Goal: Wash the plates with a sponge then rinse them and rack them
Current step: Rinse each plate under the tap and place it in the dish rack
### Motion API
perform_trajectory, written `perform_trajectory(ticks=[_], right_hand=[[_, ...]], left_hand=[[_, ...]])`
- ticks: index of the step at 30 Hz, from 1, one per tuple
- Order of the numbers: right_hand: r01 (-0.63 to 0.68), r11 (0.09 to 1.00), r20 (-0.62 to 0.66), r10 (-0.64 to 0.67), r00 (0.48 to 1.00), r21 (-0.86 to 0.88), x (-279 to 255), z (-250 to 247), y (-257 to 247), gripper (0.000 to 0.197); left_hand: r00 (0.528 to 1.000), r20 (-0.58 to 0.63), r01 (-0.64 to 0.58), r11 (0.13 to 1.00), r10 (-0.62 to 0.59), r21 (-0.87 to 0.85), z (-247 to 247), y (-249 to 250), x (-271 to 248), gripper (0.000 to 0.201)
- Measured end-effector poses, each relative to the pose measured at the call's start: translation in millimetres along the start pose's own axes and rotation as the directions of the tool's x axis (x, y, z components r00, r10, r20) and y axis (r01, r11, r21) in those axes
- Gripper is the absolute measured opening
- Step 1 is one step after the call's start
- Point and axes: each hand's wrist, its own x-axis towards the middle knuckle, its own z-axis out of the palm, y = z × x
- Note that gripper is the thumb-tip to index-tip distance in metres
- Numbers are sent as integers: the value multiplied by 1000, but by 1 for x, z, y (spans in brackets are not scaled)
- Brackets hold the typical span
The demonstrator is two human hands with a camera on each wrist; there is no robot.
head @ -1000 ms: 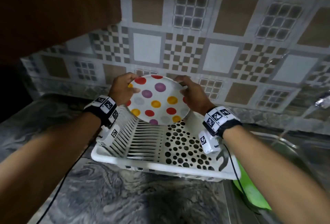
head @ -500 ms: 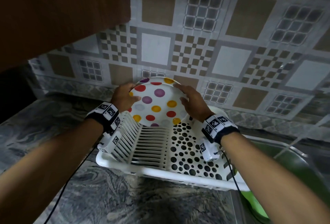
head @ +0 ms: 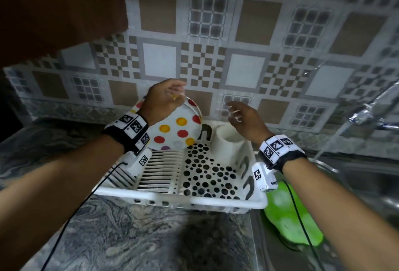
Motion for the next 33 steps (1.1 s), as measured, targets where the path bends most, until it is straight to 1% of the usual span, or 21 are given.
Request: perform_trajectory(ticks=[3,5,8,10,12,14,16,17,19,20,21,22,23,25,26,28,29,30,31,32,33], right_hand=[[-85,991,7,87,996,-99,-27,-49,27,32],[-104,987,21,107,994,-119,-48,-83,53,24],[-125,980,25,131,991,-156,-80,-126,103,17],[-168,973,42,176,983,-155,-100,-149,139,20],[-234,959,73,248,966,-159,-119,-167,173,24],[-280,941,116,305,945,-187,-137,-179,203,25],[-315,927,188,352,917,-202,-150,-185,232,23],[-336,921,230,377,897,-197,-156,-186,244,22],[-383,902,260,426,867,-201,-166,-184,269,23],[-399,889,275,451,849,-225,-171,-181,278,26],[-411,877,308,474,825,-249,-175,-178,288,30],[-430,867,350,496,794,-253,-179,-173,297,34],[-453,859,391,512,765,-239,-183,-168,302,38],[-494,841,433,538,723,-219,-189,-158,314,43],[-506,835,438,546,714,-215,-191,-154,319,44],[-510,830,445,554,703,-227,-195,-144,329,45],[-504,828,448,557,699,-244,-198,-139,333,45],[-496,829,448,557,699,-257,-199,-135,338,46],[-496,827,447,561,697,-265,-201,-132,342,46],[-497,826,446,563,696,-267,-204,-129,346,45],[-499,824,448,565,693,-268,-206,-127,349,45]], left_hand=[[989,142,-17,995,31,-101,71,38,-3,30],[982,190,1,994,21,-111,127,57,-6,30],[977,195,103,990,-84,-91,215,79,-12,24],[962,226,192,966,-151,-172,274,88,-20,27],[949,248,251,940,-193,-230,325,87,-29,24],[931,249,314,931,-265,-184,370,80,-41,24],[890,246,422,897,-384,-128,404,66,-52,28],[856,261,483,871,-446,-93,415,61,-57,31],[861,210,491,865,-464,-102,440,40,-71,32],[835,242,534,832,-494,-148,450,26,-81,28],[807,267,558,829,-527,-47,457,15,-90,27],[754,299,604,797,-585,36,461,6,-98,25],[684,290,688,724,-669,46,467,-5,-109,27],[638,307,727,684,-706,62,474,-33,-132,28],[652,291,719,693,-700,56,474,-45,-144,17],[605,226,753,641,-764,152,479,-77,-165,65],[555,247,771,603,-794,205,481,-83,-174,81],[523,249,776,576,-815,257,482,-84,-181,89],[490,262,778,552,-832,300,483,-83,-185,89],[465,265,780,533,-845,328,484,-80,-188,84],[458,270,772,530,-847,351,487,-79,-191,79]])
